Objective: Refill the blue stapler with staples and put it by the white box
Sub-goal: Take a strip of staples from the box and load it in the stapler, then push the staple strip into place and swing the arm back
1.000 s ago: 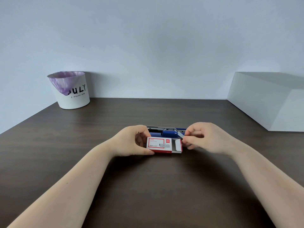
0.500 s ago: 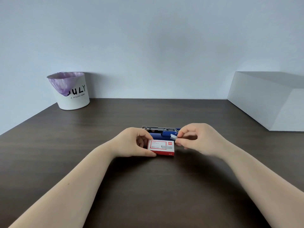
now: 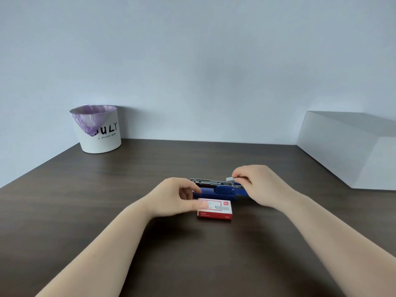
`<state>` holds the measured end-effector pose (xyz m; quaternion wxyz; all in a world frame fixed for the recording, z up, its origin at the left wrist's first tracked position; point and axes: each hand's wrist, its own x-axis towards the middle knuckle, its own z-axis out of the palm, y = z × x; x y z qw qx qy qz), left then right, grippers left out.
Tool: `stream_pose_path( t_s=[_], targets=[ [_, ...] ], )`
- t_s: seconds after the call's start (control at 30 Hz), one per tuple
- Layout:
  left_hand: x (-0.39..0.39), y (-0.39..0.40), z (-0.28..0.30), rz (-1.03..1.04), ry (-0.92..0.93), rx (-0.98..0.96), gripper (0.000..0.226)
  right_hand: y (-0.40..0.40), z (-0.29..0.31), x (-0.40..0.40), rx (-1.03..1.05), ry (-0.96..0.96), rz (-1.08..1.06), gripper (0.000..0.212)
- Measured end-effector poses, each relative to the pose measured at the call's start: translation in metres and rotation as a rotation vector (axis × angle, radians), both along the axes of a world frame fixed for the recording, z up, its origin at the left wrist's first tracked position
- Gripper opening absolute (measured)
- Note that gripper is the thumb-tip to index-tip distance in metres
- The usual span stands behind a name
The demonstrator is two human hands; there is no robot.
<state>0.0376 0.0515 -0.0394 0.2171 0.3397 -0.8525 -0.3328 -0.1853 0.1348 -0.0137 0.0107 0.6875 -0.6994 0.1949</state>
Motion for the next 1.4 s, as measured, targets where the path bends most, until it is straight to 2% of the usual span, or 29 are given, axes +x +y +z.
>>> stream_pose_path(
  t_s=[0.03,0.1,0.2,0.37,0.6,0.73,0.9,1.03,1.17,1.23,1.4],
  targets=[
    [0.002,-0.002,0.001,0.056,0.068,0.011,0.026,-0.003,-0.001,0.001,0.022,0.028,0.008,0.021],
    [0.004,-0.007,0.0,0.172,0.198,0.036,0.026,-0.007,-0.002,0.002,0.048,0.055,0.015,0.021],
    [0.004,-0.014,-0.004,0.292,0.252,0.025,0.025,-0.01,-0.002,0.001,0.065,0.074,0.014,0.021],
    [-0.001,-0.025,-0.014,0.319,0.214,-0.01,0.012,-0.012,-0.001,0.0,0.073,0.045,0.023,0.021],
    [-0.002,-0.028,-0.016,0.263,0.117,-0.101,0.023,-0.014,0.0,0.004,0.073,0.062,0.02,0.021],
    [-0.003,-0.026,-0.016,0.222,0.029,-0.053,0.032,-0.016,0.001,0.006,0.08,0.117,0.026,0.02],
    [-0.003,-0.024,-0.015,0.202,0.031,-0.025,0.033,-0.021,0.001,0.007,0.11,0.178,0.036,0.023],
    [-0.002,-0.026,-0.016,0.21,0.024,-0.025,0.033,-0.023,0.001,0.013,0.129,0.113,0.068,0.024],
    [-0.001,-0.025,-0.016,0.182,-0.006,-0.07,0.034,-0.021,-0.003,0.012,0.001,-0.03,0.044,0.021],
    [0.0,-0.024,-0.015,0.154,-0.017,-0.087,0.034,-0.017,-0.005,0.007,-0.052,0.006,0.009,0.017],
    [0.001,-0.026,-0.014,0.16,-0.054,-0.117,0.038,-0.013,-0.008,0.006,-0.021,0.072,0.044,0.021]
  ],
)
